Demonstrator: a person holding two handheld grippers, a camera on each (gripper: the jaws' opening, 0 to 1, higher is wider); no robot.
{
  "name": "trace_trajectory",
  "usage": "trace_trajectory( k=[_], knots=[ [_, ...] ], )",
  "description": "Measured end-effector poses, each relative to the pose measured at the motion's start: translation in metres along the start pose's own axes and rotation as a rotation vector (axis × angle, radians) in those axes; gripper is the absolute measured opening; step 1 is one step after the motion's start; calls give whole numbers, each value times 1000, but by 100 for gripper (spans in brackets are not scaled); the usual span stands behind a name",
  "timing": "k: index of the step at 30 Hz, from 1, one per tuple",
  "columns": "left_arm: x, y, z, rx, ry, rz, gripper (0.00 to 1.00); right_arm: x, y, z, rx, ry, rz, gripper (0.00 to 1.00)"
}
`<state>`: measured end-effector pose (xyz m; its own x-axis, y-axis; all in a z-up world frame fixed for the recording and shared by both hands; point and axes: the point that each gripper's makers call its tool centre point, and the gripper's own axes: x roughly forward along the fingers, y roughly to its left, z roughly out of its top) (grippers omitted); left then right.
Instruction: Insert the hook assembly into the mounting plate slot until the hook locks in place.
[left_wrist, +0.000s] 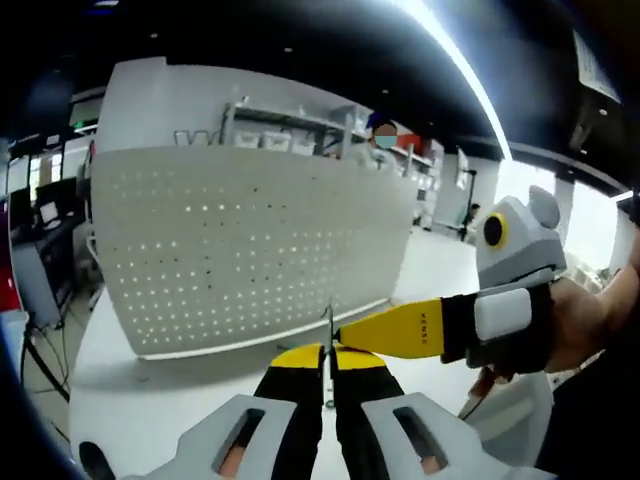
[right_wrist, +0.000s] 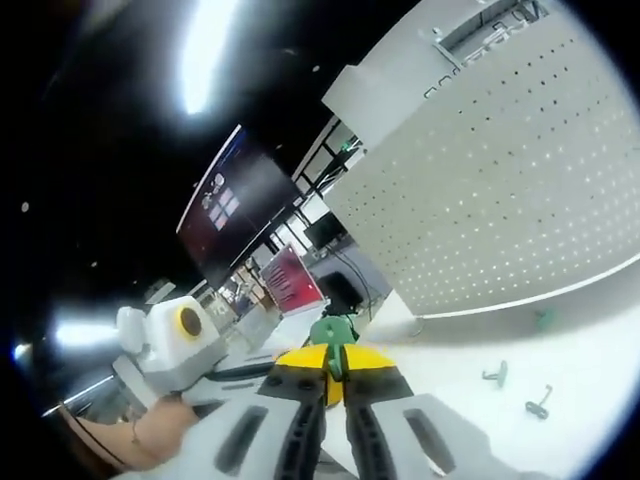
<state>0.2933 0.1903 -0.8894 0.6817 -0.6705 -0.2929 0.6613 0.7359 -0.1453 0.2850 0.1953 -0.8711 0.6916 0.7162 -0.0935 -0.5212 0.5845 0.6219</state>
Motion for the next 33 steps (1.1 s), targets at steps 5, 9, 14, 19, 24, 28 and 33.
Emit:
trace_trajectory(
  k=[5,9,14,19,24,28,33],
  knots=[
    [-4,5,0,-18,0,3,2,4,3,-1,-18,13,8,0],
    [-5,8,-5,-26,12,-3,4,7,2,-6,-20,40,19,0],
    [-7,11,-11,-40,23,0,15,10,8,-11,-85,80,42,0],
    [-10,16,-15,-37,28,4,32,12,10,-13,-117,99,52,0],
    [-12,13,-16,-38,22,-33,43,14,8,-16,-161,129,54,0],
    [-12,9,-16,-52,14,-62,56,14,4,-15,-205,144,53,0],
    [-13,7,-17,-54,12,-86,74,15,1,-12,-250,141,45,0]
  ],
)
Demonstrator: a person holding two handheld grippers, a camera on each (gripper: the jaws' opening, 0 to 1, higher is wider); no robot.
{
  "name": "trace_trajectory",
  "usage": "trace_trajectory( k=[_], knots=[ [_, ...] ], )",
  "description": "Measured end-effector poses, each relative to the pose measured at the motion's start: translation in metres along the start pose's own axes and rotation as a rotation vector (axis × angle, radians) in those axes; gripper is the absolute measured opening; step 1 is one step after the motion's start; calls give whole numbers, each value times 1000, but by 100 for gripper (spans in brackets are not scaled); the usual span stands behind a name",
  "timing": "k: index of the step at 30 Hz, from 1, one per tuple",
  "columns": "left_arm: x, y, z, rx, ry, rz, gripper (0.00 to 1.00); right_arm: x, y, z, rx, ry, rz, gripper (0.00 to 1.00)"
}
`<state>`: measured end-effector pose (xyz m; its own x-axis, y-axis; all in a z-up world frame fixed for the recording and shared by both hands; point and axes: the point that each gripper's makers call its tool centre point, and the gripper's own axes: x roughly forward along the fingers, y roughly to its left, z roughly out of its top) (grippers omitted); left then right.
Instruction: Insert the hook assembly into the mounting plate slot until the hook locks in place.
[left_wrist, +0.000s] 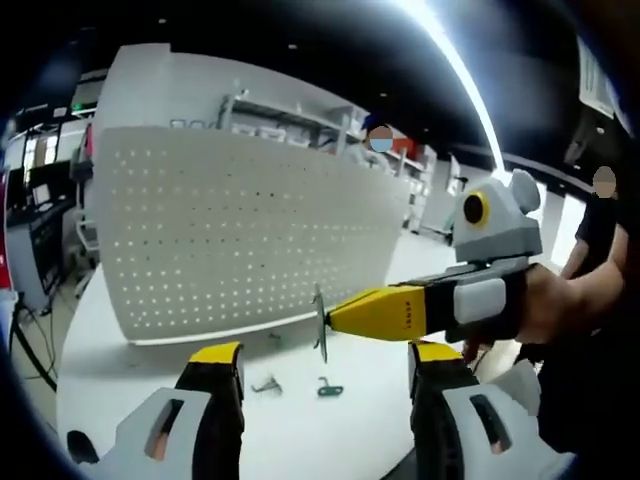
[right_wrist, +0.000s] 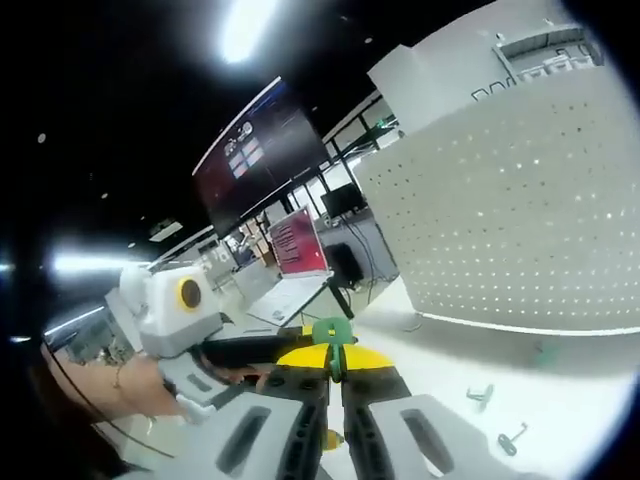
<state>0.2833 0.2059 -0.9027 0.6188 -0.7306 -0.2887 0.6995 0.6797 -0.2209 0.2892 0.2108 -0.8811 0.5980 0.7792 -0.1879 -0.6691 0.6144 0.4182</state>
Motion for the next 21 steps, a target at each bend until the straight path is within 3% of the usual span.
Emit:
trace_trajectory(
  k=[6,11,21],
  knots=[
    [-2,-1,3,-17,-19,-13,82,1,-3,1,-61,-7,-20,0],
    [-4,2,4,-45,-30,-6,91,1,-7,3,-63,-22,-33,0],
    [-5,7,1,-62,-26,28,100,-2,-28,21,-137,-105,-160,0]
  ],
)
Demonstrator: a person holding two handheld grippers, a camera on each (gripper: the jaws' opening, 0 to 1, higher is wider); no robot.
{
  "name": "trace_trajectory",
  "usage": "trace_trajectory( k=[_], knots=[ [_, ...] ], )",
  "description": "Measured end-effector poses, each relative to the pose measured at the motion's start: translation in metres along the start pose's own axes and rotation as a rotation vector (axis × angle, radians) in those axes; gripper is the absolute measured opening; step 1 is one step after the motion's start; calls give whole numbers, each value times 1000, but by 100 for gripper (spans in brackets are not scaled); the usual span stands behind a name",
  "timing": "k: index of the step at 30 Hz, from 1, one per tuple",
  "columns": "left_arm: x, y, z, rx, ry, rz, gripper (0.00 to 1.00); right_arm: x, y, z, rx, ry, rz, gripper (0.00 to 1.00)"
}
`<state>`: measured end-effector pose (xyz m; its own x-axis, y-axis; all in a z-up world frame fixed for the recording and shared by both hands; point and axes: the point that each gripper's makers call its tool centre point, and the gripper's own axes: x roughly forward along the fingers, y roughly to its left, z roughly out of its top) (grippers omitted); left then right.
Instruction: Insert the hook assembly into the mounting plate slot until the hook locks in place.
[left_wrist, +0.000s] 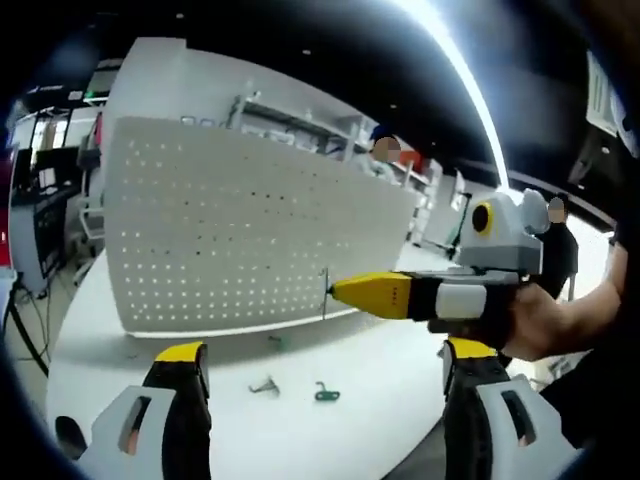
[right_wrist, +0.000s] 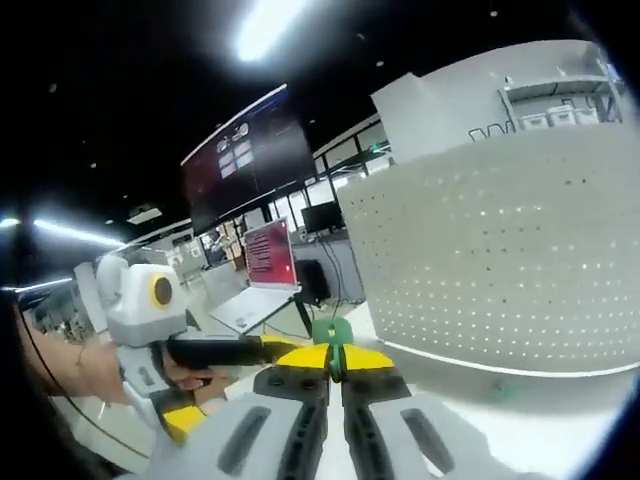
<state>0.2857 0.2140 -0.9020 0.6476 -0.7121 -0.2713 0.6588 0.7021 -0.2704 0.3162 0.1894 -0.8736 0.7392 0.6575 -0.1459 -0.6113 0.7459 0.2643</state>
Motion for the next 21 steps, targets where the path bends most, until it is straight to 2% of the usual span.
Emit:
trace_trajectory(
  k=[2,6,9,14,19,21],
  knots=[
    [-1,4,-4,17,20,19,100,0,-8,6,-16,-25,-43,0],
    [-1,5,-5,0,15,17,100,0,-21,16,-36,-68,-99,0],
    [0,5,-7,4,25,14,100,1,-37,27,-111,-117,-171,0],
    [2,5,-8,6,34,7,100,6,-67,44,-157,-179,-270,0],
    [3,9,-11,1,41,11,100,9,-95,69,-184,-245,-351,0],
    [2,12,-12,-8,43,14,100,11,-105,79,-149,-278,-365,0]
  ],
)
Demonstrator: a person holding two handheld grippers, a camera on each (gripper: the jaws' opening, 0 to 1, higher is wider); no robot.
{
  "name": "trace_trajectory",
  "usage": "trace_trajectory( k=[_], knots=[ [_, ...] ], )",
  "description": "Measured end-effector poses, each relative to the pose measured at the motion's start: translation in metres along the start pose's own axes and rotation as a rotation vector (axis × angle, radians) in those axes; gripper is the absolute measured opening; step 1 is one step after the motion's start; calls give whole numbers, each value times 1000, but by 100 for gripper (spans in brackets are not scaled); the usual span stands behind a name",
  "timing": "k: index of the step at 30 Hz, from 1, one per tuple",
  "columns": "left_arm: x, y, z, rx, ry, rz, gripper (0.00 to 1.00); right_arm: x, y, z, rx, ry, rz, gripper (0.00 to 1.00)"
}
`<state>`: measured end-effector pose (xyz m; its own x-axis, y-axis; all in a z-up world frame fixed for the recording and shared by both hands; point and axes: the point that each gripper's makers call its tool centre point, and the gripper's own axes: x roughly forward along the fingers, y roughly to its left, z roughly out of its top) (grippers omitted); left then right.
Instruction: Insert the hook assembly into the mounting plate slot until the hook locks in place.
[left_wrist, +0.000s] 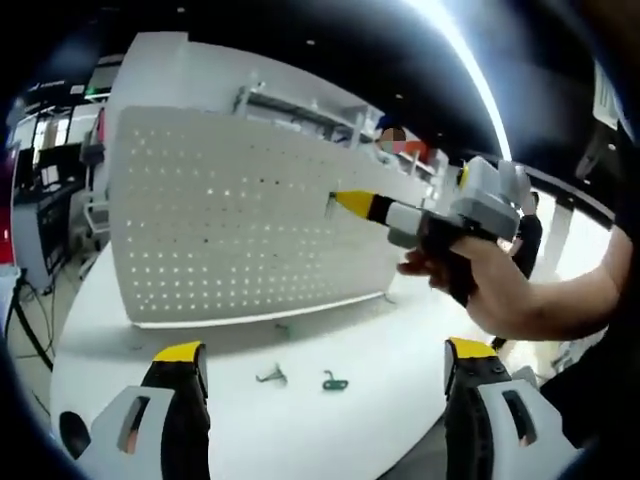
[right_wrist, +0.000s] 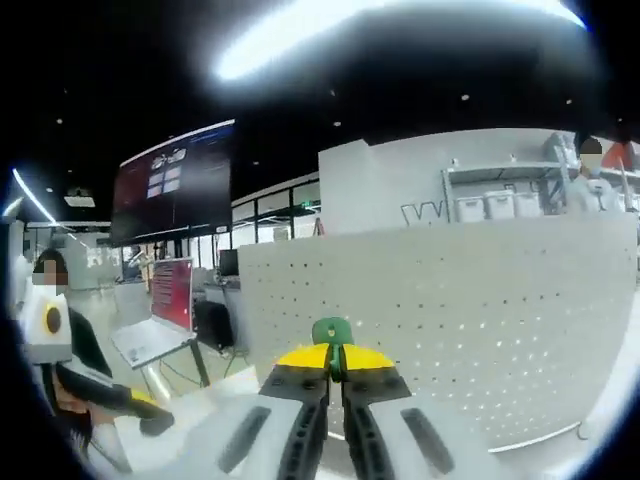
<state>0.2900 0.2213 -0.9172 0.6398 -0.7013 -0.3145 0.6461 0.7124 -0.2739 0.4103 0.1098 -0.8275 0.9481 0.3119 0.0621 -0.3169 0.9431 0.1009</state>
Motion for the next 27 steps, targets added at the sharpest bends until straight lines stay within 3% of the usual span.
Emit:
trace_trajectory(
  k=[11,27],
  knots=[
    [-3,16,-3,-19,7,27,100,32,-47,17,-2,-40,-98,0],
    [6,21,-6,-22,19,19,100,55,-103,33,29,-84,-244,0]
  ],
)
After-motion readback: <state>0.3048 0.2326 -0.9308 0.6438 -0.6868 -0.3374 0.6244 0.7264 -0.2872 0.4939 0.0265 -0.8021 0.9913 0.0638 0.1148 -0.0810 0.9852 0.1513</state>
